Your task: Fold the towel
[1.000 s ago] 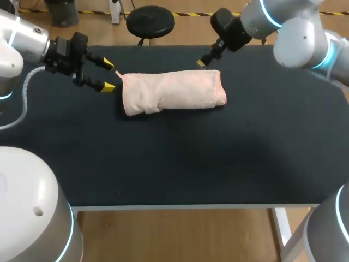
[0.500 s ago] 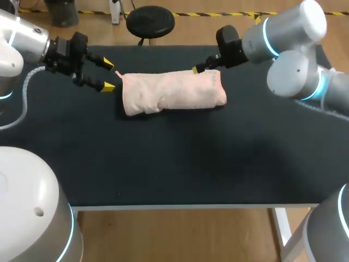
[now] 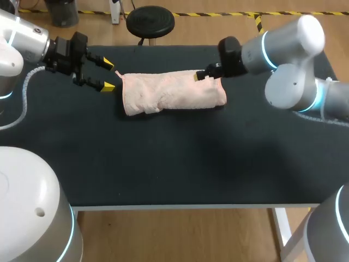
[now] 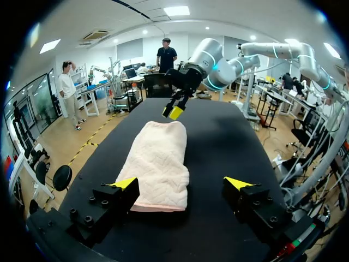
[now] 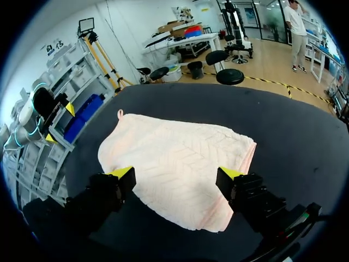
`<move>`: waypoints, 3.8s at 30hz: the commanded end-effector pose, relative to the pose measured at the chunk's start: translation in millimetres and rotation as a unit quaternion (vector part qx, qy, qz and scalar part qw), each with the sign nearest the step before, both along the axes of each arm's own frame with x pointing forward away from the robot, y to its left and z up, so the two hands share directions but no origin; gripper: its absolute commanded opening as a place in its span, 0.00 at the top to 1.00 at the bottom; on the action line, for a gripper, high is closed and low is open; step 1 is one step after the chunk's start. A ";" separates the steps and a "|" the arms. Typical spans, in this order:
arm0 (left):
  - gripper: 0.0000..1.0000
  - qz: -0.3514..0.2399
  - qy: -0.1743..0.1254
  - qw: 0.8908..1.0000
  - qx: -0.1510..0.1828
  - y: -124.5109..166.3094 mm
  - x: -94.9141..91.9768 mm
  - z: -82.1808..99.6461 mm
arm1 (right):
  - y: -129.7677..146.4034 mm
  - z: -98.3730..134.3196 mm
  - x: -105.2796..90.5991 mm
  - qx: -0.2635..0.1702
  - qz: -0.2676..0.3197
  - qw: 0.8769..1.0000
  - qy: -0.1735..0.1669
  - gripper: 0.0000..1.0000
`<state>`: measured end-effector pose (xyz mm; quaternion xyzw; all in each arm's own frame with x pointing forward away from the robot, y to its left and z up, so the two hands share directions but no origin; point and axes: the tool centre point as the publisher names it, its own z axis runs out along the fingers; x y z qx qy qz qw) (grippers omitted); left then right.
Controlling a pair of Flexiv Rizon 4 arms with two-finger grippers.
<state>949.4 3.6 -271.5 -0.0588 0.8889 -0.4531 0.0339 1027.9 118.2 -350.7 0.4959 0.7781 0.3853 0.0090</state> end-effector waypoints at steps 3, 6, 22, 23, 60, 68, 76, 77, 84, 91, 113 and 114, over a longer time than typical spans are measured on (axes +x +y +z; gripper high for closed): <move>0.00 0.000 -0.001 1.000 0.000 0.1 -0.5 -0.6 | -24.1 4.1 7.0 0.030 -0.008 0.998 0.045 0.00; 0.00 0.000 -0.001 1.000 0.000 0.1 -0.5 -0.6 | -33.9 -2.4 8.9 0.051 -0.011 0.996 0.069 0.00; 0.00 0.000 -0.001 1.000 0.000 0.1 -0.5 -0.6 | -46.0 -34.5 27.6 0.061 0.069 0.982 0.165 0.00; 0.00 0.000 -0.001 1.000 0.000 0.1 -0.5 -0.6 | -46.8 -37.0 28.0 0.068 0.073 0.981 0.168 0.00; 0.00 0.000 -0.001 1.000 0.000 0.1 -0.5 -0.6 | -29.6 -80.9 26.8 0.130 0.053 0.969 0.202 0.00; 0.00 0.000 -0.001 1.000 0.000 0.1 -0.5 -0.6 | -16.7 -83.8 26.6 0.137 0.057 0.968 0.204 0.00; 0.00 0.000 -0.001 1.000 0.000 0.1 -0.5 -0.6 | -13.1 -72.4 28.1 0.126 0.061 0.972 0.191 1.00; 0.00 0.000 -0.001 1.000 0.000 0.1 -0.5 -0.6 | -13.7 -70.5 27.8 0.120 0.059 0.972 0.191 1.00; 0.00 0.000 -0.001 1.000 0.000 0.1 -0.5 -0.6 | -11.6 -53.6 28.4 0.062 0.050 0.979 0.189 1.00; 0.00 0.000 -0.001 1.000 0.000 0.1 -0.5 -0.6 | 2.0 -25.6 39.3 0.005 0.046 0.982 0.181 1.00; 0.00 0.000 -0.001 1.000 0.000 0.1 -0.5 -0.6 | 150.6 15.8 33.3 -0.040 0.115 0.978 0.171 1.00; 0.00 0.000 -0.001 1.000 0.000 0.1 -0.5 -0.6 | 158.0 15.8 31.2 -0.050 0.124 0.977 0.168 1.00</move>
